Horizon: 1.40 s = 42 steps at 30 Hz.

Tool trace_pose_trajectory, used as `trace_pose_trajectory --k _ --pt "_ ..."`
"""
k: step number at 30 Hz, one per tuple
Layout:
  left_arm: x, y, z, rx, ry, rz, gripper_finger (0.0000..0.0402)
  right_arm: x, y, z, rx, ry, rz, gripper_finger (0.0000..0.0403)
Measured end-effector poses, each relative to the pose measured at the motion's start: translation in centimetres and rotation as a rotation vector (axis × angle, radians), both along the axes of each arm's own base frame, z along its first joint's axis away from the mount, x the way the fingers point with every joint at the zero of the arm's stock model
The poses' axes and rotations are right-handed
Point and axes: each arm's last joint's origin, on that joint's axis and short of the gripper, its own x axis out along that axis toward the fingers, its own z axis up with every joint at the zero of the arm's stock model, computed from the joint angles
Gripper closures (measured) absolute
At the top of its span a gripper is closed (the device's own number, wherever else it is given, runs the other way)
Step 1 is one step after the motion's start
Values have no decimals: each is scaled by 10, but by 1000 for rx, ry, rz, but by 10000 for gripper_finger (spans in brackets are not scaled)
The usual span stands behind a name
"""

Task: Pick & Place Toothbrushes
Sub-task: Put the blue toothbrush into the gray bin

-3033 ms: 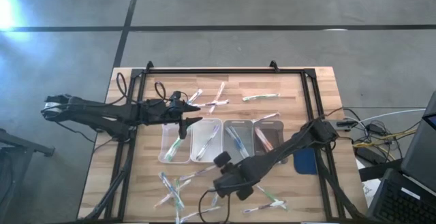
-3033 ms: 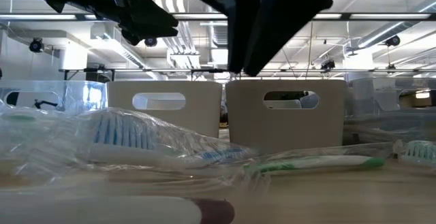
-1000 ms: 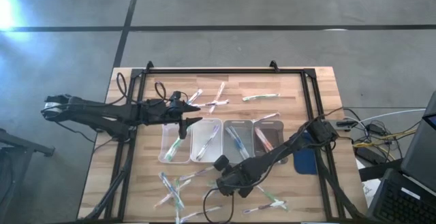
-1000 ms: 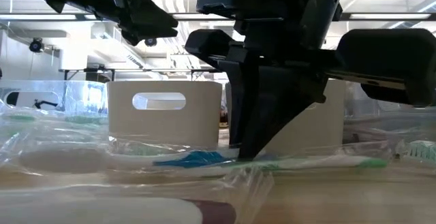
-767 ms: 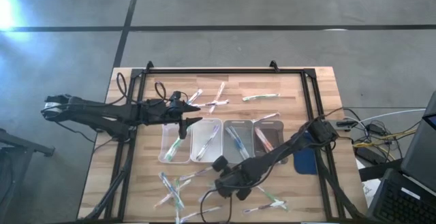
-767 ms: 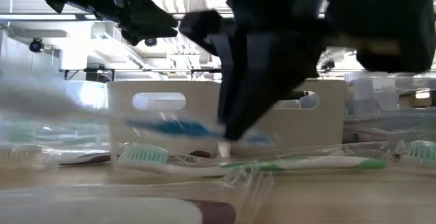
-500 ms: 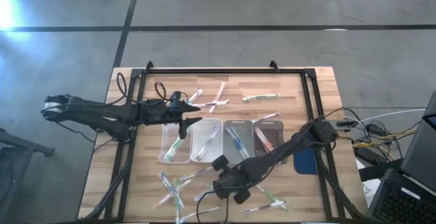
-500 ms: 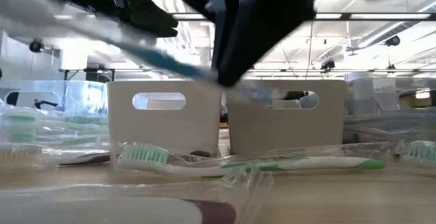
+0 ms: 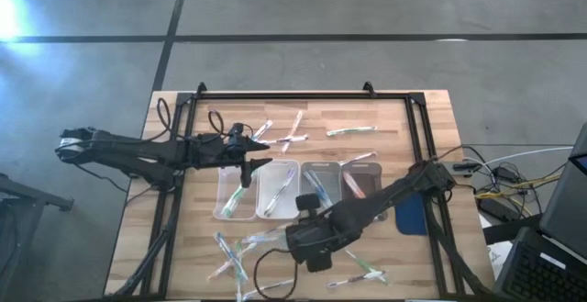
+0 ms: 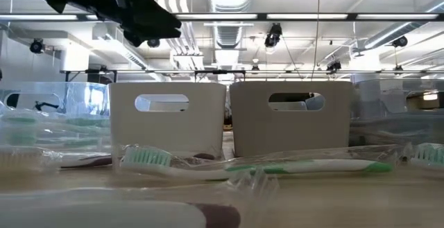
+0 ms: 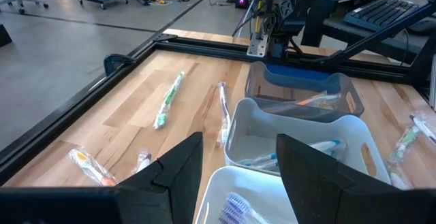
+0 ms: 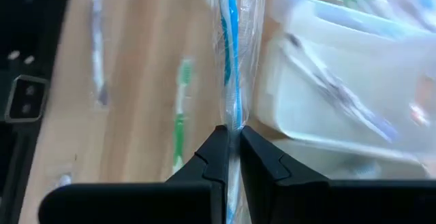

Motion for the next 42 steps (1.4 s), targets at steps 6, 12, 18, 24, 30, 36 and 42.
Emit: trace_pose_trajectory --k 6,12,18,24,30,36,42 --pt "0 0 -1 0 16 0 211 -12 -15 27 3 6 -254 381" --pt "0 0 -2 0 17 0 211 -19 -29 32 26 62 -464 381" --pt "0 0 -2 0 18 0 211 -15 -44 32 61 61 -607 381" --pt "-1 0 -2 9 25 -2 211 -9 -66 35 120 54 -748 381" --pt "-1 0 -2 10 24 -2 211 -2 -89 35 180 83 -828 381" --pt "0 0 -2 10 23 -2 211 -1 -103 35 185 103 -827 381" --pt "0 0 -2 10 19 -3 211 -30 -116 66 227 78 -790 381"
